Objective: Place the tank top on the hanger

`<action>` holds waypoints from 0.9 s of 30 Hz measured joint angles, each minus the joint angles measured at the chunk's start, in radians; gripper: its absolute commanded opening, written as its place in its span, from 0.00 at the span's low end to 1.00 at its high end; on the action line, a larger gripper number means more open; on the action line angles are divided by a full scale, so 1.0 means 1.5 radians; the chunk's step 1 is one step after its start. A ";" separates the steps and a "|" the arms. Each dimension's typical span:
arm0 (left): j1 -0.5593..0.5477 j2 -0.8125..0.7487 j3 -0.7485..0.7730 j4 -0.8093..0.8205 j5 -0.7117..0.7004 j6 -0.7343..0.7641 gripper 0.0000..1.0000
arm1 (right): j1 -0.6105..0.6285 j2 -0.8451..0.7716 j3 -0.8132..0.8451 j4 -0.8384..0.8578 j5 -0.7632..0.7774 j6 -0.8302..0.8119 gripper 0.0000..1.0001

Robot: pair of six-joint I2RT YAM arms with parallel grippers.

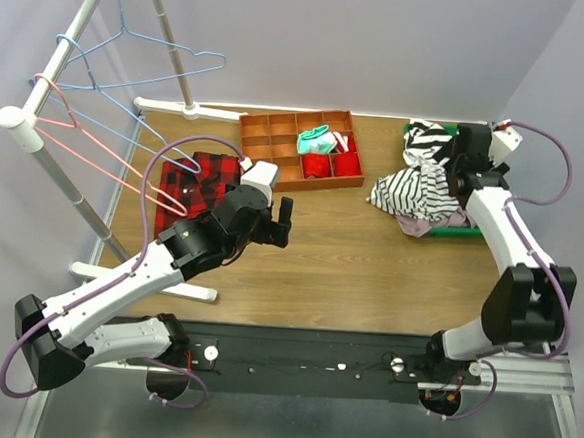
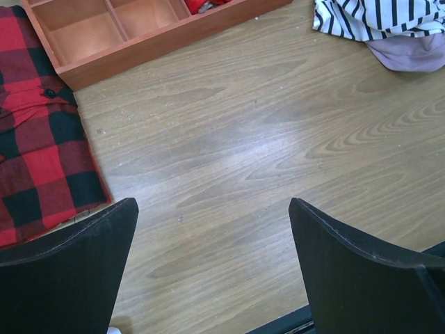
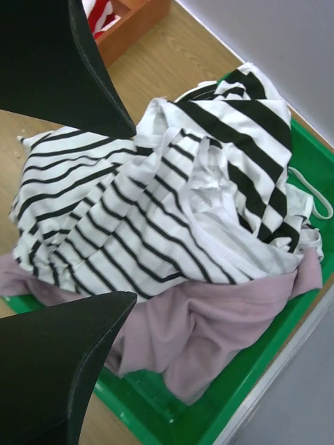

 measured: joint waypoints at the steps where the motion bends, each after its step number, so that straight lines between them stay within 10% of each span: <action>1: 0.000 0.001 0.000 0.000 0.000 0.002 0.99 | -0.005 0.015 0.015 -0.004 -0.003 -0.005 0.95; 12: 0.002 0.006 -0.001 -0.001 -0.010 0.004 0.99 | -0.004 0.169 0.072 0.001 -0.069 -0.041 0.63; 19: 0.002 0.013 -0.001 -0.001 -0.012 0.004 0.99 | -0.004 0.208 0.075 0.008 -0.096 -0.044 0.02; 27: 0.002 0.026 -0.002 -0.005 -0.012 0.003 0.99 | -0.004 0.197 0.115 -0.017 -0.111 -0.044 0.01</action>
